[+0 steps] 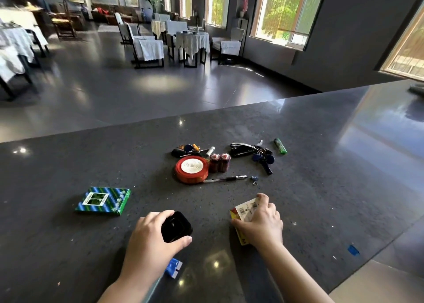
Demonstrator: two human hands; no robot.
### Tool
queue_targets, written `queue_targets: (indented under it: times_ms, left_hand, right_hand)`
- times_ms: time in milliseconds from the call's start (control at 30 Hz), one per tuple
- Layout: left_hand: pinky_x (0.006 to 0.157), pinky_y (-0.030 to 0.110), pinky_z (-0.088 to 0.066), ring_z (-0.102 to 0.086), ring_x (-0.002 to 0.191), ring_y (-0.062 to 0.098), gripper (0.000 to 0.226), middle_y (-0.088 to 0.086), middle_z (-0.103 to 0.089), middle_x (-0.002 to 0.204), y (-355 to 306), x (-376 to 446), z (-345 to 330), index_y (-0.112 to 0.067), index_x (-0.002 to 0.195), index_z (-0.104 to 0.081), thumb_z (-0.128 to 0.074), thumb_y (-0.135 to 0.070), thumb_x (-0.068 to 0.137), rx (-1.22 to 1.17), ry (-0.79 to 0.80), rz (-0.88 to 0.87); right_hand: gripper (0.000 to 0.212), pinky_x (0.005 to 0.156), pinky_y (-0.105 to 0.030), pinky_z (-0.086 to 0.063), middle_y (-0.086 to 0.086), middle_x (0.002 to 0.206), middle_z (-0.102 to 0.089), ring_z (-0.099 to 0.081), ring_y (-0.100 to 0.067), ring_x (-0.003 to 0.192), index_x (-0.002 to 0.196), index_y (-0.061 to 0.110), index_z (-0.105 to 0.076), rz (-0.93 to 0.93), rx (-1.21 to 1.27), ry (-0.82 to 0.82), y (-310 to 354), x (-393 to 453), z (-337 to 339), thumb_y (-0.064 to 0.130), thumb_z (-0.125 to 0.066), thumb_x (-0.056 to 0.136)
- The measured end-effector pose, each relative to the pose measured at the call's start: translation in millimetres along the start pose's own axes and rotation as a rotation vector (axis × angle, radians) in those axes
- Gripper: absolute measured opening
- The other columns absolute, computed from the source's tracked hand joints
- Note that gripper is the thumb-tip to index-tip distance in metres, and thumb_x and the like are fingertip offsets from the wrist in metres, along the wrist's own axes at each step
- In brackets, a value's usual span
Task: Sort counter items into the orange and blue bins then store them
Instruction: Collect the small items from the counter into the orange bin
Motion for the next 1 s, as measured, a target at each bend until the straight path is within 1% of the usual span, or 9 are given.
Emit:
queue_targets:
  times_ms: [167, 333, 433, 567, 667, 767, 833, 933, 1000]
  left_hand:
    - [0.085, 0.024, -0.036, -0.043, 0.097, 0.006, 0.063, -0.016, -0.053, 0.101, 11, -14, 20, -0.030, 0.115, -0.062, -0.085, -0.046, 0.059, -0.021, -0.085, 0.060]
    - [0.085, 0.024, -0.037, -0.044, 0.098, 0.005, 0.062, -0.017, -0.051, 0.099, 50, -51, 71, -0.028, 0.116, -0.062, -0.085, -0.044, 0.060, 0.008, -0.243, 0.198]
    - [0.085, 0.024, -0.038, -0.047, 0.100, 0.008, 0.062, -0.018, -0.050, 0.098, 82, -94, 112, -0.029, 0.115, -0.062, -0.085, -0.045, 0.059, 0.037, -0.354, 0.328]
    - [0.086, 0.028, -0.042, -0.051, 0.099, 0.011, 0.062, -0.013, -0.056, 0.099, 125, -172, 176, -0.027, 0.113, -0.063, -0.086, -0.044, 0.058, 0.071, -0.505, 0.493]
    - [0.088, 0.037, -0.049, -0.057, 0.099, 0.014, 0.063, -0.009, -0.060, 0.101, 154, -243, 219, -0.025, 0.114, -0.064, -0.084, -0.048, 0.058, 0.062, -0.603, 0.615]
    - [0.090, 0.038, -0.048, -0.057, 0.100, 0.015, 0.065, -0.007, -0.061, 0.101, 175, -307, 259, -0.022, 0.115, -0.064, -0.084, -0.047, 0.058, 0.070, -0.741, 0.694]
    - [0.092, 0.035, -0.046, -0.055, 0.104, 0.016, 0.066, -0.008, -0.060, 0.102, 186, -344, 282, -0.020, 0.116, -0.064, -0.085, -0.044, 0.058, 0.078, -0.800, 0.727]
    - [0.082, 0.017, -0.040, -0.048, 0.103, 0.005, 0.066, -0.020, -0.054, 0.100, 201, -406, 316, -0.028, 0.116, -0.061, -0.081, -0.052, 0.058, 0.090, -0.879, 0.764]
    - [0.079, 0.020, -0.040, -0.047, 0.102, 0.005, 0.067, -0.021, -0.053, 0.100, 211, -455, 338, -0.031, 0.117, -0.060, -0.077, -0.057, 0.057, 0.131, -0.920, 0.810]
  right_hand:
    - [0.084, 0.081, -0.036, -0.051, 0.005, 0.115, -0.043, -0.055, -0.020, 0.108, 0.131, 0.032, -0.028, 0.147, 0.055, 0.120, 32, -18, -9, 0.059, -0.074, 0.066]
    - [0.081, 0.082, -0.031, -0.046, 0.009, 0.127, -0.050, -0.055, -0.017, 0.114, 0.132, 0.035, -0.029, 0.381, 0.059, 0.250, 97, -55, -39, 0.061, -0.069, 0.065]
    - [0.085, 0.080, -0.031, -0.047, 0.012, 0.125, -0.051, -0.056, -0.016, 0.111, 0.129, 0.037, -0.030, 0.549, 0.081, 0.337, 152, -92, -56, 0.066, -0.063, 0.056]
    - [0.086, 0.079, -0.031, -0.045, 0.013, 0.120, -0.051, -0.056, -0.015, 0.108, 0.130, 0.038, -0.029, 0.792, 0.087, 0.454, 226, -167, -81, 0.059, -0.074, 0.059]
    - [0.087, 0.079, -0.031, -0.042, 0.013, 0.121, -0.050, -0.054, -0.015, 0.112, 0.132, 0.038, -0.028, 0.937, 0.066, 0.562, 264, -236, -102, 0.055, -0.075, 0.060]
    - [0.087, 0.075, -0.027, -0.039, 0.018, 0.112, -0.047, -0.054, -0.010, 0.108, 0.131, 0.040, -0.029, 1.047, 0.072, 0.624, 293, -301, -116, 0.055, -0.074, 0.059]
    - [0.086, 0.073, -0.027, -0.039, 0.019, 0.109, -0.046, -0.054, -0.011, 0.105, 0.130, 0.039, -0.030, 1.094, 0.069, 0.634, 312, -341, -125, 0.054, -0.074, 0.058]
    - [0.088, 0.071, -0.028, -0.041, 0.018, 0.106, -0.045, -0.056, -0.013, 0.103, 0.131, 0.039, -0.029, 1.156, 0.073, 0.667, 337, -409, -138, 0.052, -0.073, 0.055]
    - [0.089, 0.072, -0.028, -0.041, 0.018, 0.105, -0.044, -0.056, -0.012, 0.102, 0.132, 0.039, -0.030, 1.209, 0.076, 0.696, 353, -460, -150, 0.053, -0.073, 0.055]
Point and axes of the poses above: each hand's wrist, its own x-axis towards the middle knuckle, its own z-axis out of the back of the hand, y = z × x, the point moved 7 cm from there along x, towards the middle knuckle
